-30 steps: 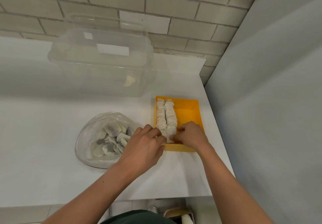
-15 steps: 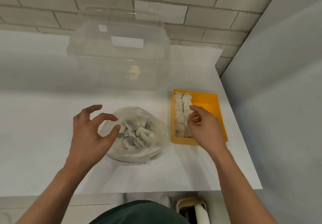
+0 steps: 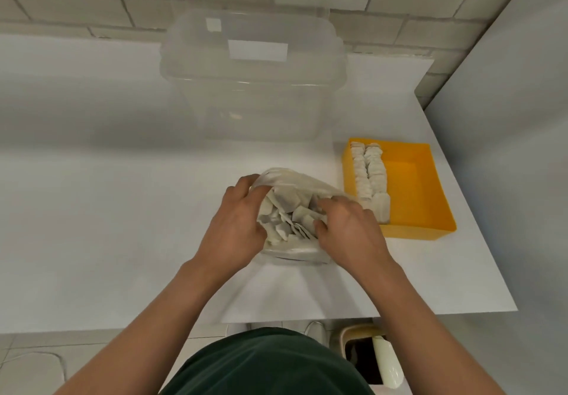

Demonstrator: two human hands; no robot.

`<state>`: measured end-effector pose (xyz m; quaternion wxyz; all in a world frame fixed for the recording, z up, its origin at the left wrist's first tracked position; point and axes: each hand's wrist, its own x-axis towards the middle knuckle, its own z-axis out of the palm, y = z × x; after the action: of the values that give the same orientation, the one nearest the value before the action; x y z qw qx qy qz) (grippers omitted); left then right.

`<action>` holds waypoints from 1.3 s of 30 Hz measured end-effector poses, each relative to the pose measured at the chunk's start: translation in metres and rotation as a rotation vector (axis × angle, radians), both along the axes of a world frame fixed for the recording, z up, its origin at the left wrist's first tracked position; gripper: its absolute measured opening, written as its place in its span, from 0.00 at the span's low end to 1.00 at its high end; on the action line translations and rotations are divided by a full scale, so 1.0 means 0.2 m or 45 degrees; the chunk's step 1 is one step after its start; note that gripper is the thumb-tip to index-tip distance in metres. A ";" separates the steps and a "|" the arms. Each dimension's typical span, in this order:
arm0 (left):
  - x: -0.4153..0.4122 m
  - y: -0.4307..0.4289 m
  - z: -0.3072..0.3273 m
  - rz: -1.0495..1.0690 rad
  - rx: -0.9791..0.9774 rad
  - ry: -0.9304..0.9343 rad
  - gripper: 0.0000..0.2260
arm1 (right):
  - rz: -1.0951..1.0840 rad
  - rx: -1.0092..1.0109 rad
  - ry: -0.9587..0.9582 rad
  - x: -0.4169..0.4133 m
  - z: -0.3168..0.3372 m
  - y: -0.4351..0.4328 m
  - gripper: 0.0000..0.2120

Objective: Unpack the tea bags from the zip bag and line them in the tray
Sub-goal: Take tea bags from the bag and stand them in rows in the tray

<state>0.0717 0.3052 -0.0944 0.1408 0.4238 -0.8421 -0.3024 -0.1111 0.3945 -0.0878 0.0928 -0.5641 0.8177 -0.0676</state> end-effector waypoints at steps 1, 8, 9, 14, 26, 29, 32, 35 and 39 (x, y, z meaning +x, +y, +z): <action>0.00 0.00 0.01 -0.024 -0.006 0.030 0.36 | -0.016 -0.017 -0.011 0.01 0.01 -0.03 0.10; 0.00 -0.09 -0.01 -0.173 -0.016 -0.014 0.37 | -0.175 0.065 -0.163 0.07 -0.05 -0.30 0.10; 0.00 -0.10 -0.01 -0.194 -0.013 -0.011 0.36 | -0.211 0.092 -0.163 0.07 -0.07 -0.32 0.10; 0.01 -0.14 -0.03 -0.232 0.094 0.150 0.34 | -0.280 0.059 -0.134 0.09 -0.13 -0.36 0.14; 0.03 -0.20 -0.02 -0.044 0.313 0.352 0.28 | -0.180 -0.098 -0.066 0.13 -0.06 -0.27 0.12; 0.05 -0.20 0.01 0.005 0.302 0.407 0.23 | -0.205 -0.213 -0.270 0.09 0.02 -0.19 0.10; 0.09 -0.15 0.10 0.062 0.226 0.611 0.18 | -0.307 -0.354 -0.682 0.06 0.12 -0.10 0.07; 0.10 -0.08 0.19 0.139 0.432 0.831 0.16 | -0.391 -0.519 -1.234 0.07 0.22 -0.06 0.06; 0.07 -0.05 0.25 0.077 0.799 0.822 0.23 | -0.400 -0.651 -1.644 0.07 0.30 -0.05 0.11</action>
<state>0.0860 0.2953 -0.0451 0.2697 0.3545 -0.6098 -0.6556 -0.0971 0.3849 -0.0269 0.4126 -0.2910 0.6294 -0.5907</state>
